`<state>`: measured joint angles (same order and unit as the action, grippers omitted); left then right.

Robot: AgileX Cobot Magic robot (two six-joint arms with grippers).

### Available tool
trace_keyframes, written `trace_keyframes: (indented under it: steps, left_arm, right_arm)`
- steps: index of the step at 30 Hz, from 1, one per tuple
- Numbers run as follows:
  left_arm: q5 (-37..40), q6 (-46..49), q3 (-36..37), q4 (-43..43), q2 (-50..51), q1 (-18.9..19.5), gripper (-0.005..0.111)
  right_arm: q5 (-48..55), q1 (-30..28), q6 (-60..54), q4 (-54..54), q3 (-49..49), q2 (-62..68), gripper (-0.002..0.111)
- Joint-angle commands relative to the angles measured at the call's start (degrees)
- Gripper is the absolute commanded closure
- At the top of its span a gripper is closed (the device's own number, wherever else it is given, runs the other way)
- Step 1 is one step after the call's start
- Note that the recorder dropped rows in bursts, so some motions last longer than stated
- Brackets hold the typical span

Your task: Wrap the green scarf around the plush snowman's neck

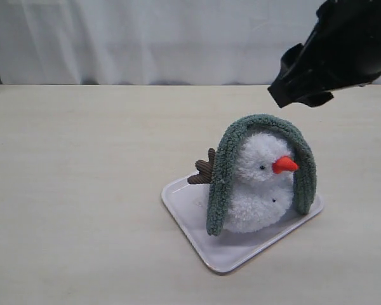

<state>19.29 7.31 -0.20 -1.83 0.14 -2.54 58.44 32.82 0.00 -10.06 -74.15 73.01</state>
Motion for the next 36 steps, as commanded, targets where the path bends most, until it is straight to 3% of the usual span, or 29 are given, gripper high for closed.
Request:
trace_keyframes:
  steps: [1,6,14,22,31,36]
  left_arm:
    - [-0.79,0.08,0.20,-0.42,-0.14,0.28,0.107]
    - [-0.79,0.08,0.20,-0.42,-0.14,0.28,0.107]
    - [-0.79,0.08,0.20,-0.42,-0.14,0.28,0.107]
    - [-0.79,0.08,0.20,-0.42,-0.14,0.28,0.107]
    - [-0.79,0.08,0.20,-0.31,-0.14,0.28,0.107]
    - [-0.79,0.08,0.20,-0.31,-0.14,0.28,0.107]
  right_arm:
    - [-0.78,-0.05,3.89,-0.35,6.18,-5.96,0.061]
    - [1.23,-0.05,4.30,-0.25,12.55,-8.67,0.076]
    - [-2.93,-0.05,6.75,-7.62,19.37,-5.66,0.056]
    - [-13.84,-0.05,7.85,-13.90,22.61,0.37,0.060]
    - [-14.47,-0.05,16.53,-26.49,22.23,5.14,0.065]
    - [-16.62,-0.05,16.66,-26.99,22.23,5.13,0.065]
